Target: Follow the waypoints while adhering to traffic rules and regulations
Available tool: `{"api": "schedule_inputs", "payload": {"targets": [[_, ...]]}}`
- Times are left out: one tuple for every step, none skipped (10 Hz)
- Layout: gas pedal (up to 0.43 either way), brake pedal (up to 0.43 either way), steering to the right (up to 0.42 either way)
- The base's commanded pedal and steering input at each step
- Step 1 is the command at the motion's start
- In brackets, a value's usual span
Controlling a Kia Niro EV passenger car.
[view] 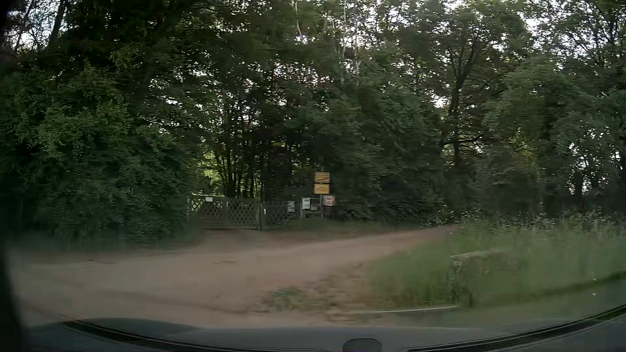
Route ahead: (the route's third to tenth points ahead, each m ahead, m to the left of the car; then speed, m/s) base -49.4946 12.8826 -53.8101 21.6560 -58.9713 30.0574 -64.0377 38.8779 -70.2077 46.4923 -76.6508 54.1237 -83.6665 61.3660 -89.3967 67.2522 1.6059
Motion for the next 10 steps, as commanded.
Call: {"api": "schedule_inputs", "payload": {"targets": [[0.0,0.128,-0.969],[0.0,0.128,-0.969],[0.0,0.128,-0.969],[0.0,0.128,-0.969],[0.0,0.128,-0.968],[0.0,0.128,-0.968],[0.0,0.128,-0.969],[0.0,0.128,-0.968],[0.0,0.128,-0.968],[0.0,0.128,-0.968]]}}
